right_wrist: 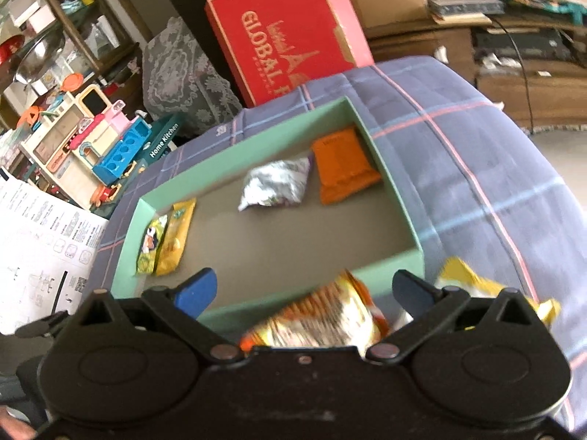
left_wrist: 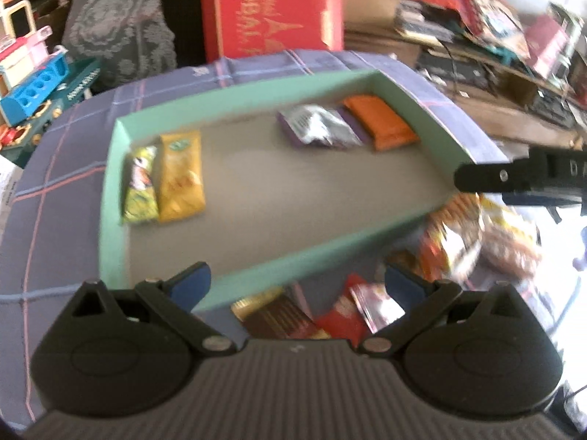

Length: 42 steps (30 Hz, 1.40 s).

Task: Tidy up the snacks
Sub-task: 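Withdraw both open tools from the box back over the snack heap, then grasp the red-orange pouch with the left tool while the right tool grasps the striped snack bag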

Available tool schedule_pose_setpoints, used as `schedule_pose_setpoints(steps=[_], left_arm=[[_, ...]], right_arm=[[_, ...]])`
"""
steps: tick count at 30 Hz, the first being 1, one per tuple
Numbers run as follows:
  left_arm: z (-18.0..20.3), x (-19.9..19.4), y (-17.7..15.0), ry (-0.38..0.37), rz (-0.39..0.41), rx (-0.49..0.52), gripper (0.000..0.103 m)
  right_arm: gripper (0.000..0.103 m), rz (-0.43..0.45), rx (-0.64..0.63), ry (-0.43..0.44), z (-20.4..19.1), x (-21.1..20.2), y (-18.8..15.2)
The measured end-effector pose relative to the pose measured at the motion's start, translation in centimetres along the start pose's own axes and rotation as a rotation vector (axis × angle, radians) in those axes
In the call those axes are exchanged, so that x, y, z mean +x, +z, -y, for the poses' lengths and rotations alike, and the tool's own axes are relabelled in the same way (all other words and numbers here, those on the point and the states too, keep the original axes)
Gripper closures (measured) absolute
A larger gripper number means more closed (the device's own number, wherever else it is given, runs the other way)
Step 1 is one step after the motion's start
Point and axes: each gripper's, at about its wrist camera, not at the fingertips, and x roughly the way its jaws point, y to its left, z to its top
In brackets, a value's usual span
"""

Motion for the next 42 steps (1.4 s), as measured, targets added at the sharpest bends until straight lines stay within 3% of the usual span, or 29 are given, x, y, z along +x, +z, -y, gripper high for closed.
schedule_pose_setpoints(steps=[11,18,23,25,29,37,42], left_arm=[[0.0,-0.3,-4.7,-0.023,-0.085,0.021,0.000],[-1.8,0.1,-6.4,-0.041,-0.142,-0.039,0.000],[-2.2,-0.1,-6.9,-0.053,-0.139,-0.044,0.000],[-2.6,-0.2,-7.3,-0.060,-0.141,-0.055,0.000],[-3.3,-0.2,-8.1,-0.075,-0.152,-0.082,0.000],[-3.3,-0.6,-9.3,-0.099,-0.150,-0.092,0.000],[-2.5,-0.6,-9.4,-0.114,-0.146,-0.047,0.013]], right_arm=[[0.000,-0.045,0.078,0.020,2.5,-1.0,-3.9],[0.000,-0.044,0.062,0.008,1.6,0.3,-3.8],[0.000,-0.040,0.034,0.001,0.5,1.7,-3.6],[0.012,-0.050,0.022,-0.006,0.1,2.2,-3.8],[0.019,-0.031,-0.034,-0.041,-0.9,2.1,-4.2],[0.020,-0.057,-0.062,-0.031,-1.3,1.2,-5.5],[0.021,-0.070,-0.066,-0.017,-1.5,0.5,-6.1]])
